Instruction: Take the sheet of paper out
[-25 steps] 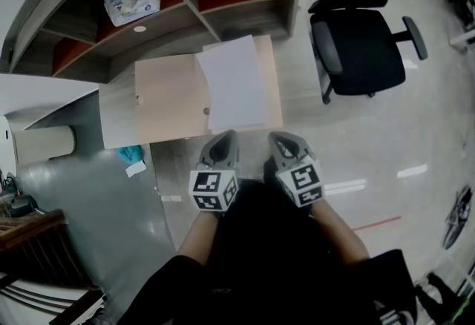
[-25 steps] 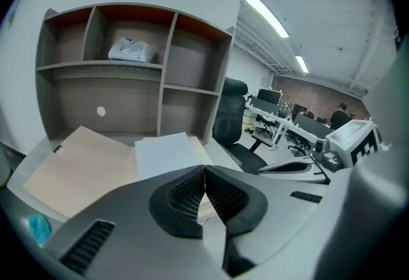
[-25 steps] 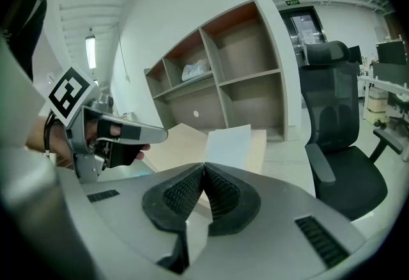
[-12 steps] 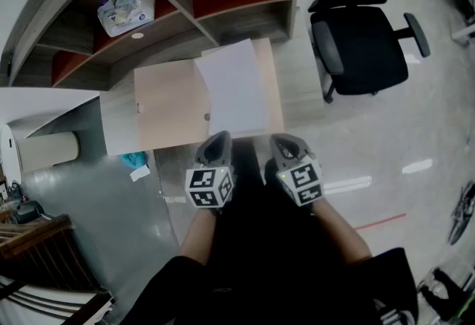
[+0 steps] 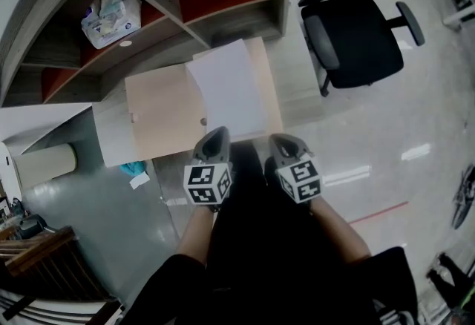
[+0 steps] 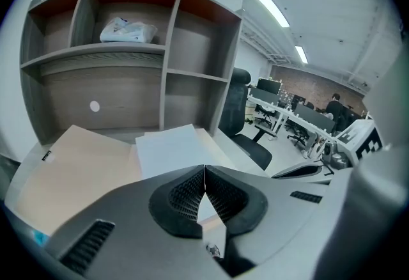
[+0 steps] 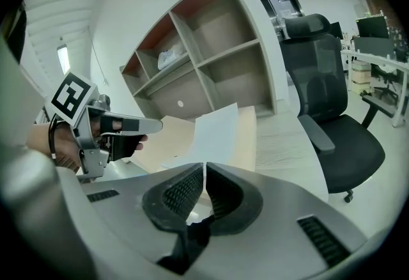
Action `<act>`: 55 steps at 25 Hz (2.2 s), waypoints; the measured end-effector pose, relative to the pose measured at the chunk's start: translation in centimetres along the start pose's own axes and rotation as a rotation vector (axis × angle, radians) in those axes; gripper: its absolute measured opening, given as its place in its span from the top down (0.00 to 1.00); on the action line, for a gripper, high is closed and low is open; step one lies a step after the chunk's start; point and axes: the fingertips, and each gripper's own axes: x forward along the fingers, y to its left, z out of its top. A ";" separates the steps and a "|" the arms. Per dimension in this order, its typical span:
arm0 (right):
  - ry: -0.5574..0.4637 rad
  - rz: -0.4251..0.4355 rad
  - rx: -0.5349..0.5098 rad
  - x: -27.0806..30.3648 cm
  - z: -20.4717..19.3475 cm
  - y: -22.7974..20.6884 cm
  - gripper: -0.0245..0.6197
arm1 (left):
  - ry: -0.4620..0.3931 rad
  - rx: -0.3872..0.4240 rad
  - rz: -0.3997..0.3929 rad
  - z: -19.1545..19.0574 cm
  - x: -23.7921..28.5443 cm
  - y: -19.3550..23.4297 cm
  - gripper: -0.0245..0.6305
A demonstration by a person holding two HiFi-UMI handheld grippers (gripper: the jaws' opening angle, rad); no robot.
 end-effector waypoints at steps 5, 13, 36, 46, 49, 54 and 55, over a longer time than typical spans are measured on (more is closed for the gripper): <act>0.022 0.001 0.081 0.7 -0.5 -0.1 0.93 | 0.035 -0.004 -0.001 -1.0 0.4 1.1 0.89; 0.053 0.027 0.249 2.4 -1.3 0.0 0.77 | 0.064 0.018 -0.016 -1.0 0.9 2.1 0.90; 0.061 -0.027 0.704 5.8 -2.1 -2.2 0.70 | 0.112 0.017 -0.057 -1.2 3.2 3.3 0.90; 0.136 -0.109 0.638 6.1 -2.6 -2.9 0.79 | 0.108 -0.005 -0.057 -1.2 3.4 4.0 0.89; 0.154 -0.135 0.623 6.1 -2.7 -3.2 0.85 | 0.102 -0.016 -0.051 -1.1 3.4 4.5 0.90; 0.171 -0.143 0.602 6.2 -2.3 -3.3 0.88 | 0.094 -0.038 -0.032 -0.6 3.3 5.7 0.89; 0.171 -0.143 0.600 6.2 -2.2 -3.2 0.89 | 0.091 -0.043 -0.030 -0.6 3.3 5.9 0.89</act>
